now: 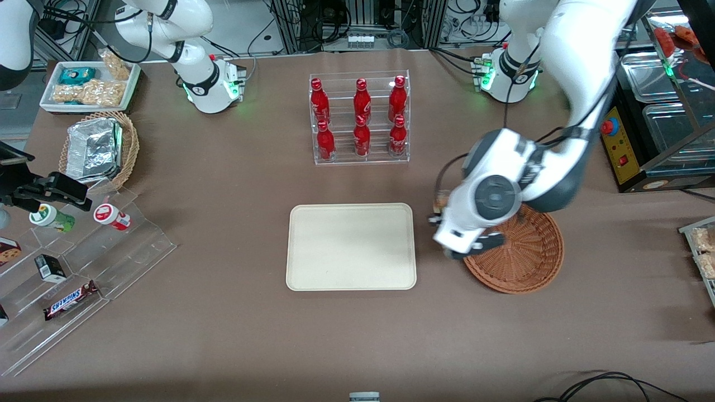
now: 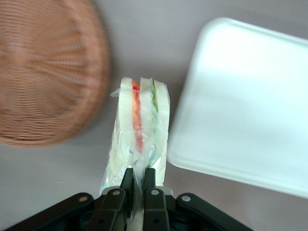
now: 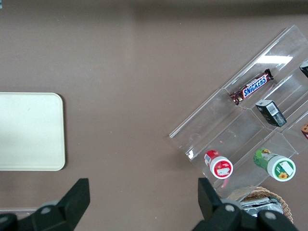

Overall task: Place sandwich from basket to tray
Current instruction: 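Carry the sandwich over the cream tray and lower it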

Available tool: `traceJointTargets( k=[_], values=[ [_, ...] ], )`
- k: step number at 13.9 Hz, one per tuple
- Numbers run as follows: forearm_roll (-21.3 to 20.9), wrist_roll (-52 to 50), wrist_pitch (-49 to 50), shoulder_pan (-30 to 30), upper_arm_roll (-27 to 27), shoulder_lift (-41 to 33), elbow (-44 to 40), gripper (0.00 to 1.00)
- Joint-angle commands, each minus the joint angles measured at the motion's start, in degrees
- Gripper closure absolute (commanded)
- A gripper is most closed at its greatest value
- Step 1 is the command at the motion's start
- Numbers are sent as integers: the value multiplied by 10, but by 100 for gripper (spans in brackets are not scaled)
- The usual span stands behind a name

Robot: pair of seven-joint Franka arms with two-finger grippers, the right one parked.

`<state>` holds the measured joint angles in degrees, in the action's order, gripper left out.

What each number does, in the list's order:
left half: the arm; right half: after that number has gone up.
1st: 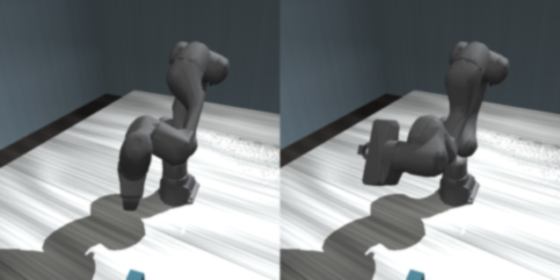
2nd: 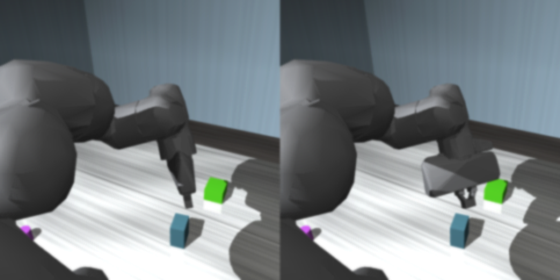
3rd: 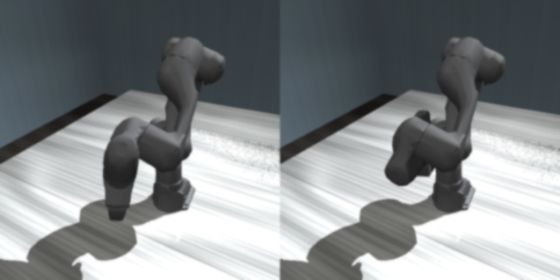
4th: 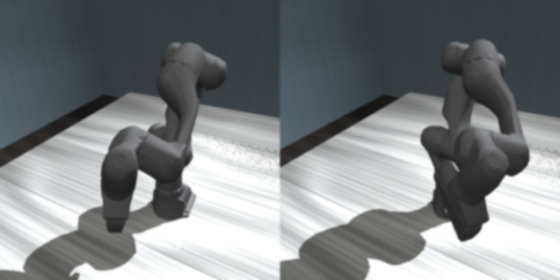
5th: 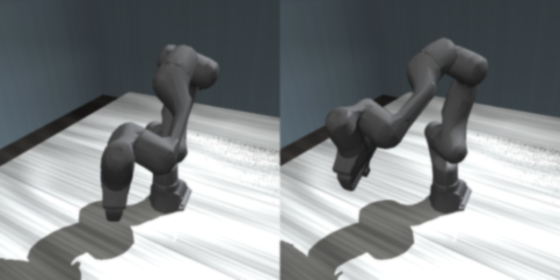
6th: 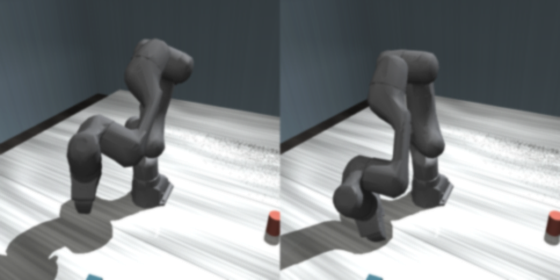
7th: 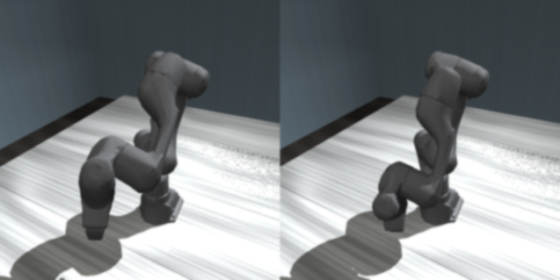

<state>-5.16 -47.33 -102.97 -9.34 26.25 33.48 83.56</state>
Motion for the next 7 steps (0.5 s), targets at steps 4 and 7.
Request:
traceJointTargets(
  k=[4,7],
  values=[
    [17,6,-60,-95,23,168,-177,88],
    [9,13,-62,-117,21,193,-195,87]
  ],
)
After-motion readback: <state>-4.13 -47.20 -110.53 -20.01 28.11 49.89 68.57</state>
